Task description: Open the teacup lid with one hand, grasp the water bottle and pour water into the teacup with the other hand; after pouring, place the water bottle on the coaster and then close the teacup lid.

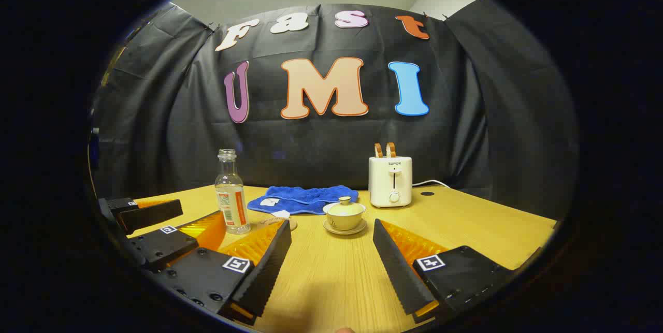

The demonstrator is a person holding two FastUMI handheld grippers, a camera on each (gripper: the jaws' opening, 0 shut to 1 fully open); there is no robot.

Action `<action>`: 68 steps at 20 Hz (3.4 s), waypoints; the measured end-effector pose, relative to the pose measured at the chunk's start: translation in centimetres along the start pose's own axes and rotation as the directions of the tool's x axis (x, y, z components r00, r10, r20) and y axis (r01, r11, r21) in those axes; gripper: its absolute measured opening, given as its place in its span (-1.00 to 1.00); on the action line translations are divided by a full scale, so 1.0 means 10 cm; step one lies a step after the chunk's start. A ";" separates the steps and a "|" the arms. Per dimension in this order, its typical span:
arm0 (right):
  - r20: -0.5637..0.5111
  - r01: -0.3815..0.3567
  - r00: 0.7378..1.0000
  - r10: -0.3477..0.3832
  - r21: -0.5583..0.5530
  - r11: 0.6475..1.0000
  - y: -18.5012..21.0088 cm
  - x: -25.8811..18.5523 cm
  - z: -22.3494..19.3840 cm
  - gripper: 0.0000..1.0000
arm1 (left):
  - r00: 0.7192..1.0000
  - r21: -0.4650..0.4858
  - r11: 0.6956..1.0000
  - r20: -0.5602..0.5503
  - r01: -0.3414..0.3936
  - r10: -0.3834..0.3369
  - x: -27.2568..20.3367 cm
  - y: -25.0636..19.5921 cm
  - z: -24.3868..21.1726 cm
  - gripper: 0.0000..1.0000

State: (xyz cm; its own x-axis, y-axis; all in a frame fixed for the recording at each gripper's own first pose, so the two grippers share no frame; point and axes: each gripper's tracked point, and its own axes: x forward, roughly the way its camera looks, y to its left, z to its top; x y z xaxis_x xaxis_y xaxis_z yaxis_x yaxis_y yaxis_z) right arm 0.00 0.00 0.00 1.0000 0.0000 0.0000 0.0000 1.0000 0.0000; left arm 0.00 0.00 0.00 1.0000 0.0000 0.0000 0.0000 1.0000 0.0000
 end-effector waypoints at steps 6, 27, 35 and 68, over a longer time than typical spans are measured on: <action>-0.002 0.023 1.000 -0.023 0.000 1.000 -0.04 0.00 -0.02 0.94 | 0.999 0.000 0.999 -0.004 -0.034 0.034 -0.01 0.07 -0.01 0.89; -0.002 0.012 1.000 -0.012 -0.001 1.000 -0.04 -0.01 -0.02 1.00 | 1.000 -0.005 1.000 -0.004 0.013 -0.013 -0.02 -0.03 -0.01 0.89; -0.009 -0.073 0.997 0.073 0.002 0.997 0.08 0.07 -0.04 0.96 | 1.000 -0.005 1.000 -0.005 -0.018 0.018 -0.03 0.02 0.00 0.89; -0.136 -0.083 0.988 0.070 -0.088 0.993 -0.17 2.28 -0.33 0.52 | 1.000 -0.003 1.000 -0.004 0.008 -0.008 -0.01 0.00 0.00 0.89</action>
State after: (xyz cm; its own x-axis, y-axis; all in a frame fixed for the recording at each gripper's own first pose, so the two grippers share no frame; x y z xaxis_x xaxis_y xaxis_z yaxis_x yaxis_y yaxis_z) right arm 22.80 -1.71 -3.29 0.9882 0.0703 -0.1364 -0.0828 0.9927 -0.0882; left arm -0.13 -0.02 0.02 1.0000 -0.0077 -0.0044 0.0077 1.0000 -0.0033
